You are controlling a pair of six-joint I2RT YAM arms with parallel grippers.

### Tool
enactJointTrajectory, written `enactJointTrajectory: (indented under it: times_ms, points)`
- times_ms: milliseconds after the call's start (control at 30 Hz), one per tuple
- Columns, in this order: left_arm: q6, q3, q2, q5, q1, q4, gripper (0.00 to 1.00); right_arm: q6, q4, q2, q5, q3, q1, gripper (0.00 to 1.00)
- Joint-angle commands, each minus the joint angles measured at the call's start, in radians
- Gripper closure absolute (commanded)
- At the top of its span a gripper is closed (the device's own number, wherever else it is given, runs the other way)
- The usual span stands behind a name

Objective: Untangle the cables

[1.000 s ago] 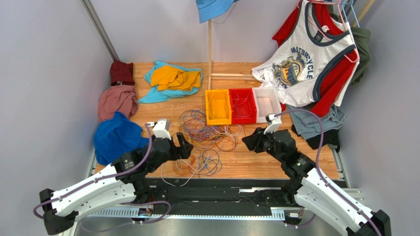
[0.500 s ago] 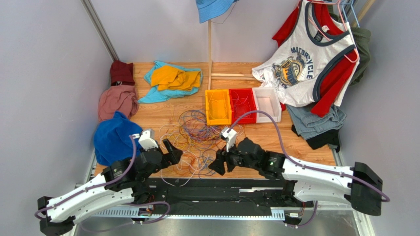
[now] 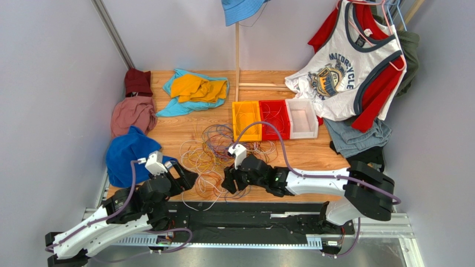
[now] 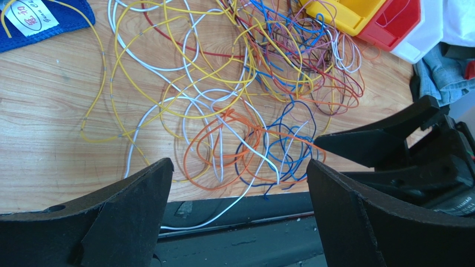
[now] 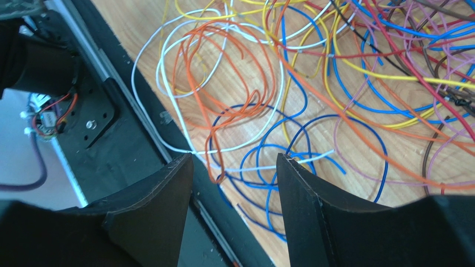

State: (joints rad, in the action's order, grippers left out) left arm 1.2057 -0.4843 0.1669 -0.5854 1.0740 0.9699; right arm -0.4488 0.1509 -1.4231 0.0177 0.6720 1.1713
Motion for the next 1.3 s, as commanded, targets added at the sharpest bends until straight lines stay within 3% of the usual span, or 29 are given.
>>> enactJointTrajectory:
  times_ms: [0, 67, 100, 133, 233, 333, 500, 633, 867, 1067, 1267]
  points:
    - [-0.015, 0.018, -0.001, 0.002, 0.003, -0.005, 0.01, 0.010, 0.082, -0.062, 0.062, 0.077, 0.007, 0.53]
    - [-0.018, 0.019, 0.009, 0.007, 0.003, -0.014, 0.01, 0.006, 0.062, -0.062, 0.106, 0.093, 0.007, 0.76]
    - [-0.021, 0.019, 0.017, 0.009, 0.003, -0.017, 0.01, 0.009, 0.023, -0.022, 0.126, 0.098, 0.005, 0.97]
    - [-0.023, 0.019, 0.019, 0.007, 0.003, -0.023, 0.01, 0.016, 0.001, 0.015, 0.177, 0.098, 0.007, 1.00]
    - [-0.035, 0.019, 0.026, 0.004, 0.003, -0.039, 0.01, 0.087, -0.144, 0.234, 0.282, 0.141, 0.014, 1.00]
    - [-0.043, 0.024, 0.022, -0.011, 0.003, -0.057, 0.01, 0.198, -0.347, 0.420, 0.353, 0.331, 0.014, 1.00]
    - [-0.054, 0.036, 0.017, -0.040, 0.001, -0.105, 0.01, 0.292, -0.661, 0.432, 0.381, 0.804, 0.016, 1.00]
    - [-0.080, 0.049, 0.020, -0.041, 0.003, -0.180, 0.01, 0.320, -0.784, 0.392, 0.410, 1.012, 0.014, 1.00]
    - [-0.156, 0.072, 0.060, 0.002, 0.003, -0.329, 0.01, 0.311, -0.844, 0.385, 0.447, 1.054, 0.014, 1.00]
    - [-0.138, 0.082, 0.109, 0.030, 0.003, -0.356, 0.01, 0.349, -0.847, 0.386, 0.617, 0.991, -0.015, 1.00]
    - [-0.115, 0.102, 0.121, 0.056, 0.003, -0.367, 0.01, 0.266, -0.832, 0.375, 0.512, 0.913, -0.258, 1.00]
